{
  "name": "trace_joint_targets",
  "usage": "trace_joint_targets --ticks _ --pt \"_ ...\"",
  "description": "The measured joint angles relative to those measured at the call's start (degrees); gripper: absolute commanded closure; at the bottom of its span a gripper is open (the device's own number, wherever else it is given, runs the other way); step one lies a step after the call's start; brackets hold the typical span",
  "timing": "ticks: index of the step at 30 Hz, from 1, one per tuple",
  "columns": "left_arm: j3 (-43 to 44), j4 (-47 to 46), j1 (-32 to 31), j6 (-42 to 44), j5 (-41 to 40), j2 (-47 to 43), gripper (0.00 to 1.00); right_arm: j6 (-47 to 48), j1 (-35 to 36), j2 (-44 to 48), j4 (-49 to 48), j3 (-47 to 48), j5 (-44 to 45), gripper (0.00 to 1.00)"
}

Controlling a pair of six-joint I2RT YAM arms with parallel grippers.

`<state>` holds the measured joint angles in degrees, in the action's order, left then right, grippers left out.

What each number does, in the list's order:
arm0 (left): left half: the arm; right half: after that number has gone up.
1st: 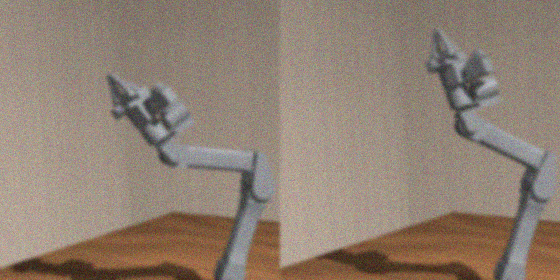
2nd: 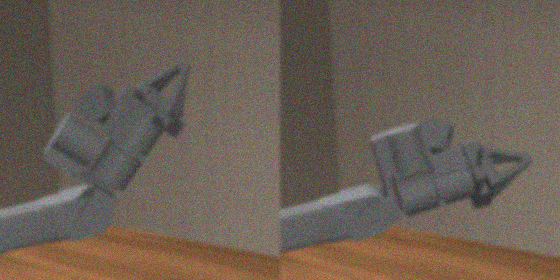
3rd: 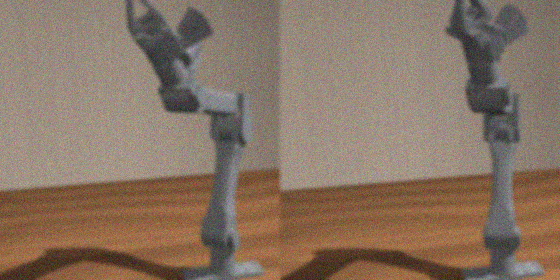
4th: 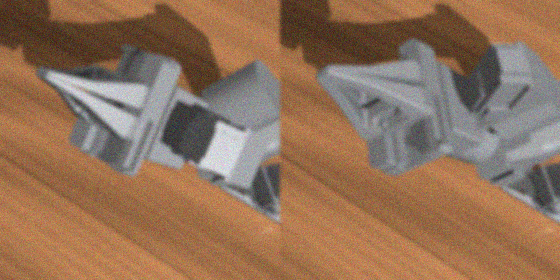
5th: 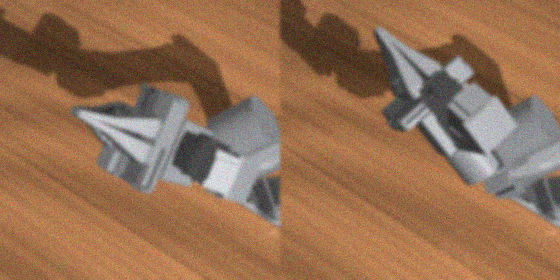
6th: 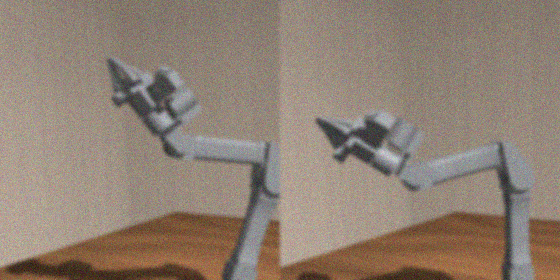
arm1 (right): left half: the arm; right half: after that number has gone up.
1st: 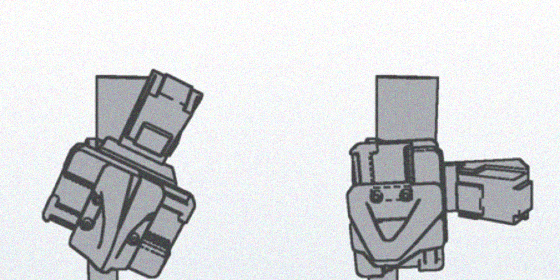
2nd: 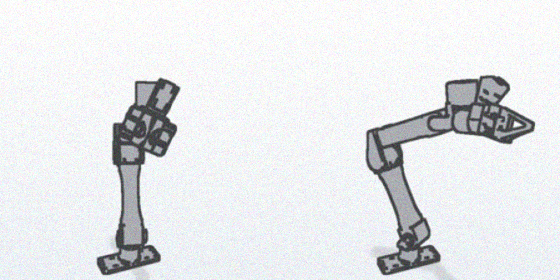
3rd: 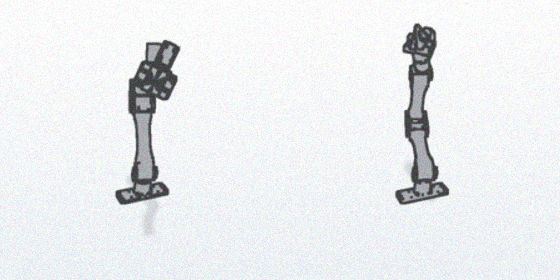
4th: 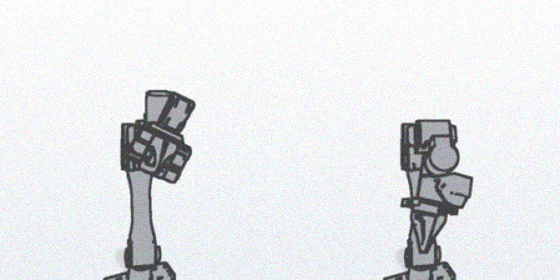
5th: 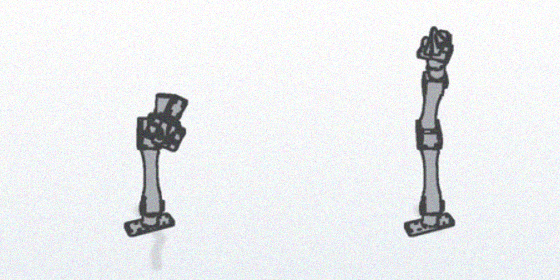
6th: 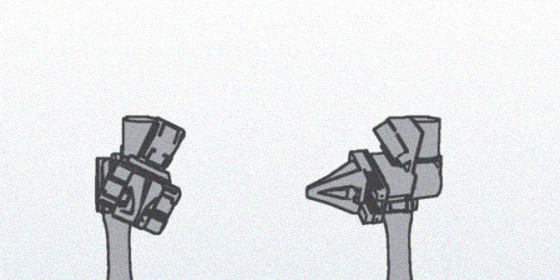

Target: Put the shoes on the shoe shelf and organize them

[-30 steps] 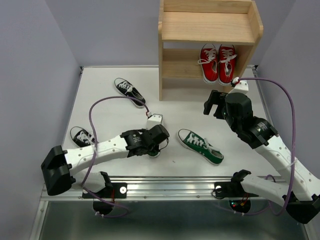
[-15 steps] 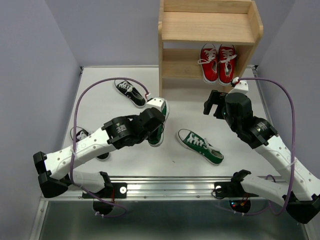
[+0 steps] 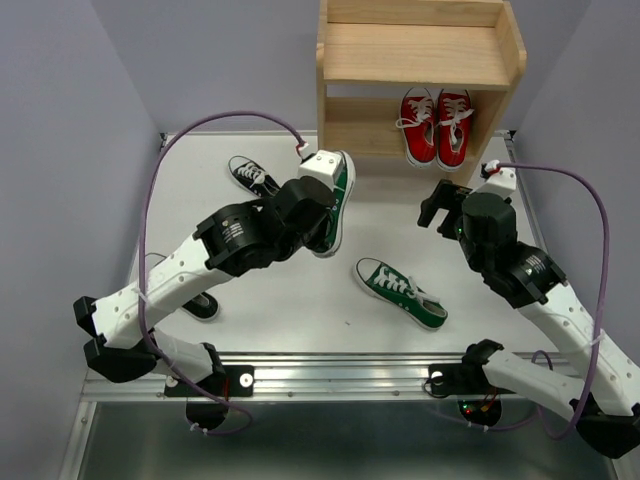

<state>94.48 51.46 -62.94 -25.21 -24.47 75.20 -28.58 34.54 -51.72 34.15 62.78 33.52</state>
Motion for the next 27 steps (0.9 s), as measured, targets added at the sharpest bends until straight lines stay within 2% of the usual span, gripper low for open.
trace_joint_targets --ticks 11,21,27 --pt "21.16 -2.23 0.48 7.54 -8.02 16.83 1.0 -1.31 0.0 1.9 -0.35 0.0 2.12 0.0" --pt "22.58 -8.94 7.32 11.47 -8.13 25.11 1.0 -1.7 0.0 3.13 -0.33 0.0 2.47 0.0" --pt "22.64 -14.25 12.72 15.02 -3.74 27.21 1.0 -1.73 0.0 2.95 -0.33 0.0 2.54 0.0"
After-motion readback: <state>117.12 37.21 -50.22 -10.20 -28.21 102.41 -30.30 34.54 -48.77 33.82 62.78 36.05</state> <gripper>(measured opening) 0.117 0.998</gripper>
